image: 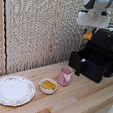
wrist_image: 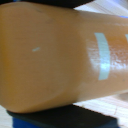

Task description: Extend the gripper towards the air fryer handle. Grasp the air fryer handle and pull it to open the air fryer. Release the air fryer handle and move the gripper to the bread. Grasp the bread with the gripper and move it to the air fryer basket. Release the bread inside the air fryer and retract the gripper.

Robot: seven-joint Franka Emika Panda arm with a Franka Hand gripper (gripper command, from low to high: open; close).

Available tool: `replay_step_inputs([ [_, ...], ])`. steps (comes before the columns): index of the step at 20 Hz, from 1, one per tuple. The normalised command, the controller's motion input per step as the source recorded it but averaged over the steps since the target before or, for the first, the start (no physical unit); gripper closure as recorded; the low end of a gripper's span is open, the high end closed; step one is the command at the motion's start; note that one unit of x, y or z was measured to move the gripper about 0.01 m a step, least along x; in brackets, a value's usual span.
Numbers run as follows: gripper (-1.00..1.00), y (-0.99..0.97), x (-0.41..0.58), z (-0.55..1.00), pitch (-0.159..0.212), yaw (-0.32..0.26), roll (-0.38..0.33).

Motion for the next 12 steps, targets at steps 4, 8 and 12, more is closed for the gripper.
replay_step_inputs([
  [4, 1.0, -0.88, -0.234, -0.02, 0.0, -0.117, 0.0],
  [8, 1.0, -0.76, -0.171, -0.18, -0.003, -0.1, 0.009],
  [12, 1.0, -0.07, 0.045, -0.45, -0.017, -0.054, -0.006],
])
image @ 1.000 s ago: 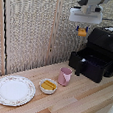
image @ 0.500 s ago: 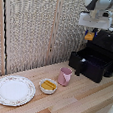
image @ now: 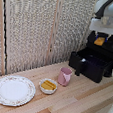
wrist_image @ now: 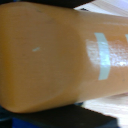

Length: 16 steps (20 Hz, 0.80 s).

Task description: Extend the gripper towards the air fryer handle. Grasp the air fryer handle and pull it to open the air fryer. Release the air fryer handle and move the gripper to the bread. Grasp the bread with the gripper and move it to the air fryer basket. Release the bread inside the air fryer and retract the gripper.

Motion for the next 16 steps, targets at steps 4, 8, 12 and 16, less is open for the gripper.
replay_step_inputs([
  [4, 1.0, 0.02, 0.345, -0.45, -0.036, -0.006, -0.006],
  [8, 1.0, 0.06, 0.252, -0.29, -0.041, -0.069, -0.017],
  [12, -1.0, 0.0, 0.202, -0.11, -0.025, -0.051, -0.012],
  [16, -1.0, -0.07, 0.069, 0.02, -0.013, -0.006, -0.04],
])
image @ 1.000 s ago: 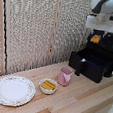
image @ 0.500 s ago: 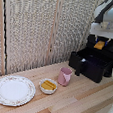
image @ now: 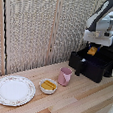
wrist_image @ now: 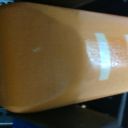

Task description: Extend the gripper towards the air fryer handle. Grasp the air fryer handle and pull it to open the air fryer. Release the air fryer handle and move the gripper to the bread. Grasp the bread with the gripper and move it to the air fryer basket. Release the bread inside the air fryer and retract the gripper.

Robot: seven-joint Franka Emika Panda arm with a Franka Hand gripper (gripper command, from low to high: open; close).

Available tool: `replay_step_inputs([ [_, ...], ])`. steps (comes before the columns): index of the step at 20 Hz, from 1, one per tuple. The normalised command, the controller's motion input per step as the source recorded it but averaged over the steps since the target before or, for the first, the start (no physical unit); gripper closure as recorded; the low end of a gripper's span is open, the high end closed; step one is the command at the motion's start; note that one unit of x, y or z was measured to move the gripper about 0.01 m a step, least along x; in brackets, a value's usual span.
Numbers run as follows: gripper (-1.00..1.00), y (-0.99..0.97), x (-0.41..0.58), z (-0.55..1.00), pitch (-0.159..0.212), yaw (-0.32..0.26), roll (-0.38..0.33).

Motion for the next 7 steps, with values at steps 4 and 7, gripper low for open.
replay_step_inputs([
  [4, -1.0, -0.12, 0.091, 0.22, -0.004, -0.023, -0.009],
  [7, -1.0, -0.13, 0.098, 0.45, 0.005, -0.02, 0.0],
])
